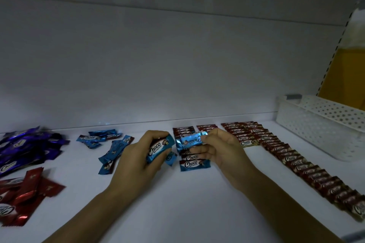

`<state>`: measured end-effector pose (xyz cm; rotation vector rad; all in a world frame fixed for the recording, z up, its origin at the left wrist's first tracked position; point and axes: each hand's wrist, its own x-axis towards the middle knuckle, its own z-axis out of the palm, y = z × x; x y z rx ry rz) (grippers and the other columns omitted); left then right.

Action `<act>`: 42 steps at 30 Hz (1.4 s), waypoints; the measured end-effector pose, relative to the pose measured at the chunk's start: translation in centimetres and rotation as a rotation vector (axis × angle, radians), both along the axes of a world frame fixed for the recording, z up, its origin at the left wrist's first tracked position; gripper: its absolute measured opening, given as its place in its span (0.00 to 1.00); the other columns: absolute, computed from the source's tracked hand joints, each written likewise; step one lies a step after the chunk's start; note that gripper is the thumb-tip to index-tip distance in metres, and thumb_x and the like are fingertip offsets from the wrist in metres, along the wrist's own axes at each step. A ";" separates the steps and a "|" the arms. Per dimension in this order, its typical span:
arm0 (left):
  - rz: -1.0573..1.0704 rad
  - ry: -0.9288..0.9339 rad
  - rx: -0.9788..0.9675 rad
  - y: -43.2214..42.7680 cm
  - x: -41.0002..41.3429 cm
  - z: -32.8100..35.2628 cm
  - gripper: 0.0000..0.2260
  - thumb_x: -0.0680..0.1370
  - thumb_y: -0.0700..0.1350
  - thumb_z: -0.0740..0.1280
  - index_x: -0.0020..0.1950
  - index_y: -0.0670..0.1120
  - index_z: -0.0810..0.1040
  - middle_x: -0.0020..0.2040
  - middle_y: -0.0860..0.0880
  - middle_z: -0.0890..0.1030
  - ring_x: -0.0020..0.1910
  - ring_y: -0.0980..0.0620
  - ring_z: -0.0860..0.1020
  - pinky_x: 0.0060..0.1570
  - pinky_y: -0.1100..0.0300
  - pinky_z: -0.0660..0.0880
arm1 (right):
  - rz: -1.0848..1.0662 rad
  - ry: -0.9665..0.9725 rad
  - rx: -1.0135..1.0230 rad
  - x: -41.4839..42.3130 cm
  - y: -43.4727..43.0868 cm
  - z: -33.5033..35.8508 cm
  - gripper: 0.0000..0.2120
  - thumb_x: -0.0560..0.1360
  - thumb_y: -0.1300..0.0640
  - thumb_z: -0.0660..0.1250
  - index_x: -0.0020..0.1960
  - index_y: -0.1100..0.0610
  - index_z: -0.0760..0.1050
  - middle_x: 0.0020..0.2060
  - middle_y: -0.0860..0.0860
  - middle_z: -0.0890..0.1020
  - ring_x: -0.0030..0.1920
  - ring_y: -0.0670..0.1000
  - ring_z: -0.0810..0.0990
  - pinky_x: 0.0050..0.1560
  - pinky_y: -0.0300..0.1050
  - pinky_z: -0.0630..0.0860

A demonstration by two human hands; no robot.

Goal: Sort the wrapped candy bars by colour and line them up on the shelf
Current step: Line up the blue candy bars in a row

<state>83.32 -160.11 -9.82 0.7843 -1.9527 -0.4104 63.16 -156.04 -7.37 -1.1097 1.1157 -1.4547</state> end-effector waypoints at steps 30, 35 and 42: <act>0.057 -0.252 -0.112 -0.8 0.5 -0.3 0.16 0.74 0.42 0.71 0.62 0.47 0.75 0.48 0.58 0.77 0.34 0.69 0.75 0.34 0.79 0.68 | 0.018 1.295 -0.071 -4.3 5.8 -0.6 0.09 0.74 0.48 0.68 0.48 0.51 0.82 0.44 0.44 0.82 0.43 0.41 0.77 0.43 0.33 0.71; 0.056 -0.266 -0.130 -0.4 1.1 -0.5 0.17 0.74 0.42 0.72 0.62 0.47 0.75 0.50 0.54 0.81 0.43 0.60 0.76 0.40 0.73 0.69 | -0.005 1.254 -0.129 -2.4 4.7 -1.5 0.06 0.70 0.52 0.74 0.46 0.51 0.83 0.42 0.45 0.79 0.44 0.43 0.74 0.45 0.39 0.70; 0.094 -0.296 -0.043 -0.8 2.0 -0.5 0.17 0.75 0.44 0.71 0.63 0.51 0.75 0.51 0.57 0.80 0.44 0.63 0.76 0.38 0.79 0.68 | -0.162 1.421 -0.250 -0.7 1.2 -1.6 0.08 0.73 0.50 0.71 0.50 0.51 0.82 0.49 0.46 0.77 0.53 0.46 0.73 0.57 0.45 0.64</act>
